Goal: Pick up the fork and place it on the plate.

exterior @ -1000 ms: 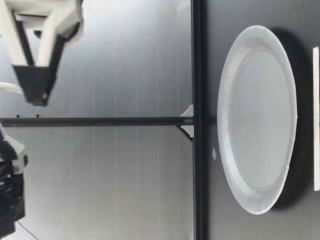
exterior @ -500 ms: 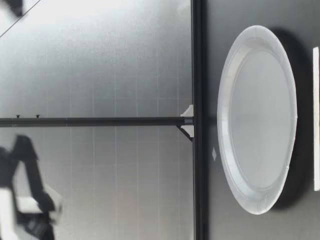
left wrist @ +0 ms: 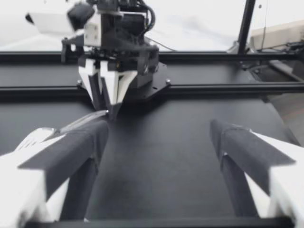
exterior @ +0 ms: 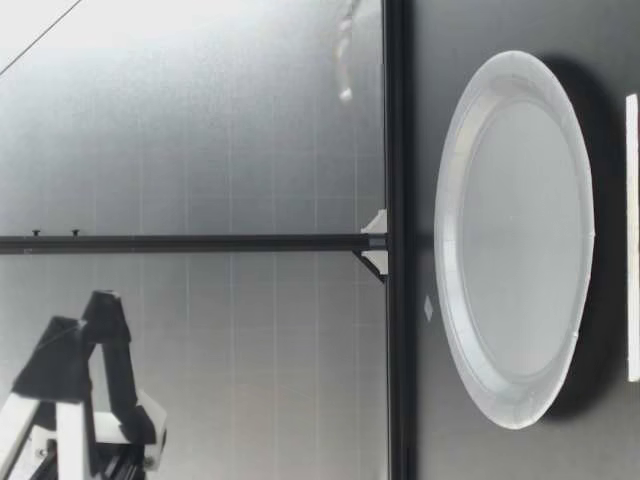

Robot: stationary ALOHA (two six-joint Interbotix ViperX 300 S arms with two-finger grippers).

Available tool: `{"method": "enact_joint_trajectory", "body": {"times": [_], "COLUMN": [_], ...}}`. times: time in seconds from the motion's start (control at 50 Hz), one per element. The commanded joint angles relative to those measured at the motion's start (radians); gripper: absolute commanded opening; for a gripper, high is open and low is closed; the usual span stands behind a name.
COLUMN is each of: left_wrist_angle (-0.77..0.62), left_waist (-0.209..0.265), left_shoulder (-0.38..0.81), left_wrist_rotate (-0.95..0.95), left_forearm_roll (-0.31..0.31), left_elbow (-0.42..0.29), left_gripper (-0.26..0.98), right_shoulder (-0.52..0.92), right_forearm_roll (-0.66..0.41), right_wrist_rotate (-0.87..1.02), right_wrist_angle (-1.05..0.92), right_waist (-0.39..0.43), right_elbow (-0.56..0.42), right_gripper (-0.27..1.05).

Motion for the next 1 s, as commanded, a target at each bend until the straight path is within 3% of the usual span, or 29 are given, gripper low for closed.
{"method": "enact_joint_trajectory", "body": {"times": [0.0,0.46,0.98], "left_wrist_angle": [-0.008,-0.009,-0.014], "left_waist": [-0.003,-0.003,-0.003], "left_shoulder": [-0.005,0.011,0.012], "left_wrist_rotate": [0.0,0.005,0.008], "left_forearm_roll": [-0.002,-0.002,-0.002], "left_elbow": [-0.008,-0.006,0.008], "left_gripper": [0.8,0.79,0.79], "right_shoulder": [0.028,0.341,0.413], "right_forearm_roll": [-0.009,0.015,0.11], "right_wrist_rotate": [0.012,-0.054,-0.095], "right_wrist_angle": [-0.003,-0.003,-0.021], "right_waist": [-0.008,0.026,0.028], "right_elbow": [-0.012,-0.127,-0.152], "right_gripper": [0.14,0.14,0.15]}}
